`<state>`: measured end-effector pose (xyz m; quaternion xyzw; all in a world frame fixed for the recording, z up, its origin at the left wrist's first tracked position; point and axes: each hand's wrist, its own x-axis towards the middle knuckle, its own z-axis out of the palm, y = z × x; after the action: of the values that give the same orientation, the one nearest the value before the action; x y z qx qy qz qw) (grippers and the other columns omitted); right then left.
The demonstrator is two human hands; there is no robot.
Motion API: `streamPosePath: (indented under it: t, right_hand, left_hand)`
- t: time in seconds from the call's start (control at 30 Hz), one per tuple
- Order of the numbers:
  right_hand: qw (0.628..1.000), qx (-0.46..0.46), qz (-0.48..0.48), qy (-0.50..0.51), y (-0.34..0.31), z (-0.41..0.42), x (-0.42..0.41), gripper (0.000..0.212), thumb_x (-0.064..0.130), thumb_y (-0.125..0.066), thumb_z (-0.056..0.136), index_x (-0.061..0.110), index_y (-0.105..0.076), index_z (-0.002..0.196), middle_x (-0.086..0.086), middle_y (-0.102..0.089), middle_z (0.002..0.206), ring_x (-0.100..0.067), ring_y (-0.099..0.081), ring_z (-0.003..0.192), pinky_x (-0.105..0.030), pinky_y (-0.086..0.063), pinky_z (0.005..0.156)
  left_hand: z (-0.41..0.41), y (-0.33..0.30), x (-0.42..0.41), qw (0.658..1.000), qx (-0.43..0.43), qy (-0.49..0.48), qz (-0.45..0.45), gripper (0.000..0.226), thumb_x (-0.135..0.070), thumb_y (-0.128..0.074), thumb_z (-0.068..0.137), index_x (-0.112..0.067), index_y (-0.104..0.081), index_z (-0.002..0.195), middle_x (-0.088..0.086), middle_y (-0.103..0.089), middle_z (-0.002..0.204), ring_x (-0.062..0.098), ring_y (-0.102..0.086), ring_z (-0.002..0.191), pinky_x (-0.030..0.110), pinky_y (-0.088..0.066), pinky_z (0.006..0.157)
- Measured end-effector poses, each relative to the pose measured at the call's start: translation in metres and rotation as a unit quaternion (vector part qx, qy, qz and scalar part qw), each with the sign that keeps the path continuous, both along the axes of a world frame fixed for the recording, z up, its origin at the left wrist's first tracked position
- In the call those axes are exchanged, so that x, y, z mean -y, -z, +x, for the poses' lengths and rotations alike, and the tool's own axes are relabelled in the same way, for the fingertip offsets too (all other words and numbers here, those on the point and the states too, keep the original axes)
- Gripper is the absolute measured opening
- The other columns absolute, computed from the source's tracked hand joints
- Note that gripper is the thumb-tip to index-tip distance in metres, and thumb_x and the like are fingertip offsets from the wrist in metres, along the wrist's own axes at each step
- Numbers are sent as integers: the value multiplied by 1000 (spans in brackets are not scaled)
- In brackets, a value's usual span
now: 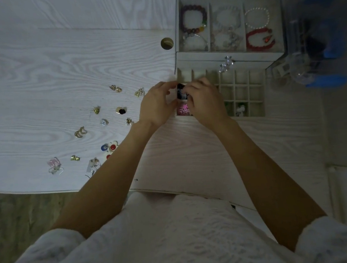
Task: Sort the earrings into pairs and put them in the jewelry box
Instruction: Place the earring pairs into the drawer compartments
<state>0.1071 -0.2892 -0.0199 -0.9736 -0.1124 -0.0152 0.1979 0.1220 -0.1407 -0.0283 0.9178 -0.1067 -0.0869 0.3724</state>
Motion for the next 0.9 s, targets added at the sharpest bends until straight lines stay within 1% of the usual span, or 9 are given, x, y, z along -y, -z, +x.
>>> streamPosePath:
  t: [0.07,0.13,0.23,0.3,0.47,0.63,0.77,0.83,0.9]
  right_hand:
    - [999,7,23,28,-2,1,0,29,-1,-53,83,4,-63,110,-12,-65,109,-30,-53,104,-37,-46,87]
    - [998,7,14,60,-1,3,0,28,2,-51,86,4,-62,112,-12,-62,112,-29,-51,107,-37,-45,91]
    - [998,6,-21,64,3,4,1,24,6,-49,89,2,-64,106,-11,-62,109,-28,-50,104,-36,-46,87]
    - [998,10,-23,58,5,4,1,22,6,-49,89,2,-66,103,-11,-63,106,-28,-52,101,-36,-45,83]
    - [998,22,-27,45,5,0,0,21,5,-51,86,0,-68,97,-12,-64,101,-30,-53,100,-39,-48,84]
    - [997,34,-37,58,2,0,0,20,7,-51,86,4,-67,97,-10,-62,105,-29,-52,101,-38,-48,81]
    - [998,16,-26,55,0,0,-1,25,7,-51,84,8,-65,105,-10,-58,110,-29,-50,102,-36,-46,81]
    - [998,-3,-27,53,3,-2,-1,26,8,-51,84,8,-65,106,-13,-57,110,-30,-49,103,-39,-46,83]
    - [997,-17,-16,71,5,-4,-1,26,9,-52,84,8,-66,106,-14,-56,111,-31,-49,105,-40,-45,87]
  left_hand:
    - [0,0,0,1000,20,11,19,45,-18,-65,82,-13,-55,125,10,-60,118,26,-56,106,39,-50,84]
    - [0,-1,1,995,58,35,66,42,-22,-63,84,-15,-56,124,10,-58,119,28,-54,107,39,-49,79]
    - [2,-3,5,982,105,61,146,37,-26,-61,85,-14,-58,120,11,-57,117,31,-52,104,40,-50,68]
    - [3,-3,7,976,118,70,171,37,-24,-60,85,-10,-56,119,13,-56,115,32,-52,102,43,-53,65]
    - [5,0,4,966,166,89,175,33,-23,-63,82,-13,-61,113,8,-58,115,30,-54,97,34,-51,54]
    - [7,0,4,960,172,97,199,26,-23,-59,83,-10,-64,105,8,-58,117,29,-54,97,39,-53,57]
    - [8,-2,5,975,138,86,150,27,-17,-56,85,-6,-61,110,9,-56,120,29,-55,98,38,-50,65]
    - [8,-1,4,978,147,75,127,27,-14,-57,83,-5,-60,108,10,-58,116,30,-57,94,38,-50,64]
    - [7,2,3,970,176,85,145,25,-12,-59,80,-6,-63,104,10,-61,112,31,-58,91,36,-50,59]
